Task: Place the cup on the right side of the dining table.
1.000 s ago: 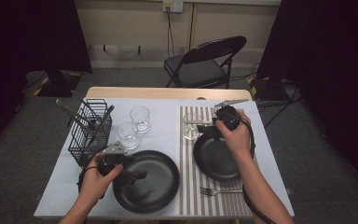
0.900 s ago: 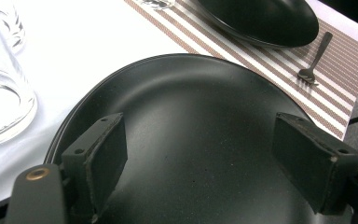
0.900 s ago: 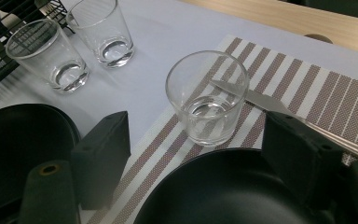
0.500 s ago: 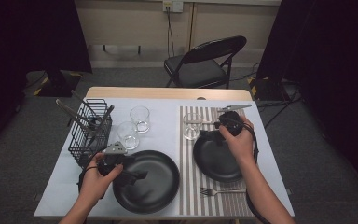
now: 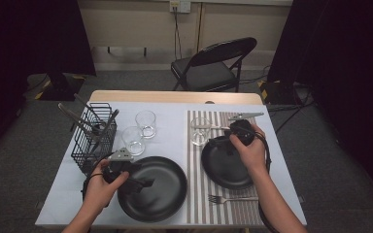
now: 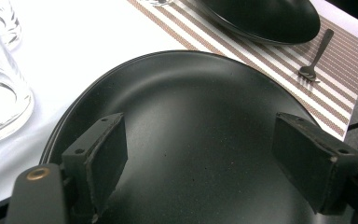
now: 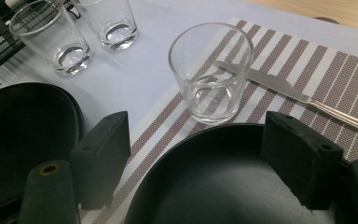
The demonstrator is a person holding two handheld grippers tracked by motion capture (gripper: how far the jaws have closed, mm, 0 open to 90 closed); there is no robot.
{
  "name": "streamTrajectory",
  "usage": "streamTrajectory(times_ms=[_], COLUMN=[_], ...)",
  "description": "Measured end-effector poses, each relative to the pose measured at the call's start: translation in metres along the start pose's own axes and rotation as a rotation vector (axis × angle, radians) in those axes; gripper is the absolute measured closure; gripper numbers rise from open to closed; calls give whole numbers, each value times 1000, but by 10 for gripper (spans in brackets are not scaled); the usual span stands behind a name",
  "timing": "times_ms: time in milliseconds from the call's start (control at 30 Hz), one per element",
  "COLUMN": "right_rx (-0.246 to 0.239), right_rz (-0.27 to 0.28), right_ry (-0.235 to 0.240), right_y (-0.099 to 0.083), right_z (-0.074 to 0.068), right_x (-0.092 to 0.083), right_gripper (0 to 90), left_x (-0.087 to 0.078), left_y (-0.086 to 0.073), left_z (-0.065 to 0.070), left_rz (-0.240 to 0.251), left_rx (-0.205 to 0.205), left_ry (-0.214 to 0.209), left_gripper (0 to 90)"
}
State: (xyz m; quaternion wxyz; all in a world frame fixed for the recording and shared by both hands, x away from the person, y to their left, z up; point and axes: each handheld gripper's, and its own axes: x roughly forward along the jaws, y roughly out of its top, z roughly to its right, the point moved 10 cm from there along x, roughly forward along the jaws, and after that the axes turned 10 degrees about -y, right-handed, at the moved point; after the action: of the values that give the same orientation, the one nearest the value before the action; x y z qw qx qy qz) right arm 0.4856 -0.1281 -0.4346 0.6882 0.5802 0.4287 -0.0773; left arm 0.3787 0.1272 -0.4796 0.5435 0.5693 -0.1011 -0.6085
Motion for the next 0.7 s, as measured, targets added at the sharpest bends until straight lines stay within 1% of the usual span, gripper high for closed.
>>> streamTrajectory(times_ms=[133,200,400,500,700], right_rx=[2,3,5,8,16], right_rz=[3,2,-1,-1,1], right_ry=[4,5,14,6,10], right_y=[-2,-4,-10,-13,-19], right_z=[0,1,1,3,5], right_x=[-2,-2,-2,-3,-6], right_gripper=[231,232,232,232,232], left_x=[0,0,0,1,1], left_y=[0,0,-1,-1,-1], left_z=[1,0,0,0,-1], left_rz=[1,-2,-3,-1,-7], left_rx=[-7,-1,-3,-7,-3], left_ry=[-1,0,1,-1,1], left_gripper=[184,184,184,184,184])
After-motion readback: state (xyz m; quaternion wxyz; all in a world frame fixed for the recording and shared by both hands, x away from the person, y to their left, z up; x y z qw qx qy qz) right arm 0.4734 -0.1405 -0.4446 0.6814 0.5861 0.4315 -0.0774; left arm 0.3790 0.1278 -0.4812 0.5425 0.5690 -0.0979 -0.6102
